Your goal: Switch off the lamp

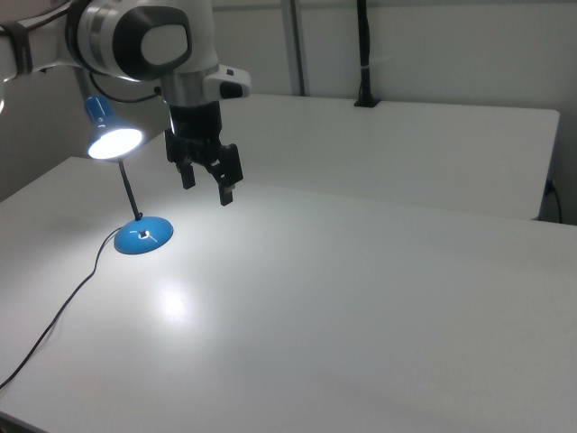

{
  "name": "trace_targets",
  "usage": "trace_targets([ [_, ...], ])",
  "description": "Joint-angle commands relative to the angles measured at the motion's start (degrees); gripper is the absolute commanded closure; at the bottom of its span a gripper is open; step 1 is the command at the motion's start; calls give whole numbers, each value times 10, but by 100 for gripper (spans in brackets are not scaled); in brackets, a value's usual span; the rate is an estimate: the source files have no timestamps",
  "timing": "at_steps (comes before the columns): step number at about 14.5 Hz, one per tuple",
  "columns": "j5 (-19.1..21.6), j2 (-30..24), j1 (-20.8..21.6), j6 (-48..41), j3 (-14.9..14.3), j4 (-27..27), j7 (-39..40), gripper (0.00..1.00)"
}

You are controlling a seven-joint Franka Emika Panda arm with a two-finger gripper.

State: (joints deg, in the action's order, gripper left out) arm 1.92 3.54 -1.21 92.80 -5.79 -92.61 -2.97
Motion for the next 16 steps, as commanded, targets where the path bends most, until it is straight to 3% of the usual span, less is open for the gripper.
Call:
trace_targets([
  [1,6,-10,2,-39,-13,12,-4,0],
  [7,24,-6,2,-32,-12,13,-9,0],
  [16,6,15,9,-32,-5,13,-18,0],
])
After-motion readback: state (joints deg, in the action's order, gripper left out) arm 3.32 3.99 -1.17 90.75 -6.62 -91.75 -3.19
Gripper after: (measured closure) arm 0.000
